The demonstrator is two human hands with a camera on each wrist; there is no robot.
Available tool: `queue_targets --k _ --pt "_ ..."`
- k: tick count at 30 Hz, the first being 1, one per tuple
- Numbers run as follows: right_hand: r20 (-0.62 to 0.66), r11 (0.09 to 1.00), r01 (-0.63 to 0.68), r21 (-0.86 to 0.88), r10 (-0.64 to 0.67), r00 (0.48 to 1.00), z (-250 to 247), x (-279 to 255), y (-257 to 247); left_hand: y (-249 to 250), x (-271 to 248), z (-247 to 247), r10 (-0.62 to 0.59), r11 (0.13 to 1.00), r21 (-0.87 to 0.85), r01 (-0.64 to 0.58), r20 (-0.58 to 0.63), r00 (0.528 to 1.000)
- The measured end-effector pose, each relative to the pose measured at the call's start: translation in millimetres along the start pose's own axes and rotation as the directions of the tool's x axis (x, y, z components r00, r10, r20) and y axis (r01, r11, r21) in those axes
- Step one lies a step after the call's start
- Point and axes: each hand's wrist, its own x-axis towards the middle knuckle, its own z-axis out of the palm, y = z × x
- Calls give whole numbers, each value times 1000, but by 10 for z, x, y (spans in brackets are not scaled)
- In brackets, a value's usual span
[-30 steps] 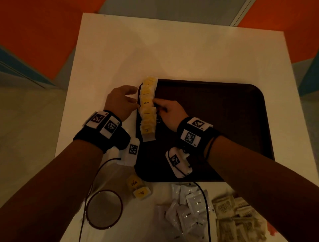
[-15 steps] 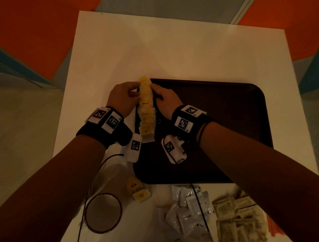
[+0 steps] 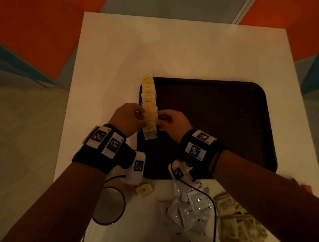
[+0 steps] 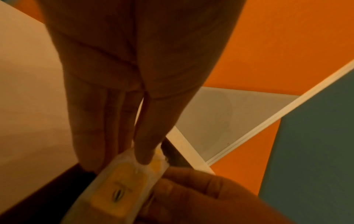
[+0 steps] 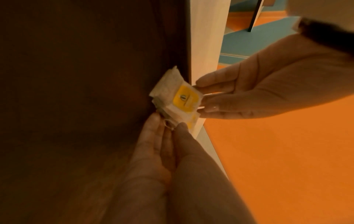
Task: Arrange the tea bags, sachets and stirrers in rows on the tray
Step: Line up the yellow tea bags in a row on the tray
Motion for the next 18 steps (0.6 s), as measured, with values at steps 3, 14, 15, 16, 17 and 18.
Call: queue_targets --k 3,14,15,16,17,18 --pt "15 999 -20 31 20 1000 27 -49 11 -40 -44 76 8 999 32 -7 -22 1000" --pt "-22 996 6 -91 -8 1000 2 -195 105 -202 -84 178 121 988 112 -103 -171 978" --pt "-27 988 53 -145 -57 998 0 -198 110 -206 -79 174 126 988 109 -107 -180 976" --pt "-21 977 103 -185 -108 994 -1 -190 112 -204 -75 167 128 989 102 -110 -184 975" --pt "0 965 147 -218 -151 989 -4 -184 102 -200 -67 159 128 989 96 -112 -185 974" --pt "29 949 183 -255 -182 983 -2 -180 83 -196 -60 148 131 988 101 -113 -185 974"
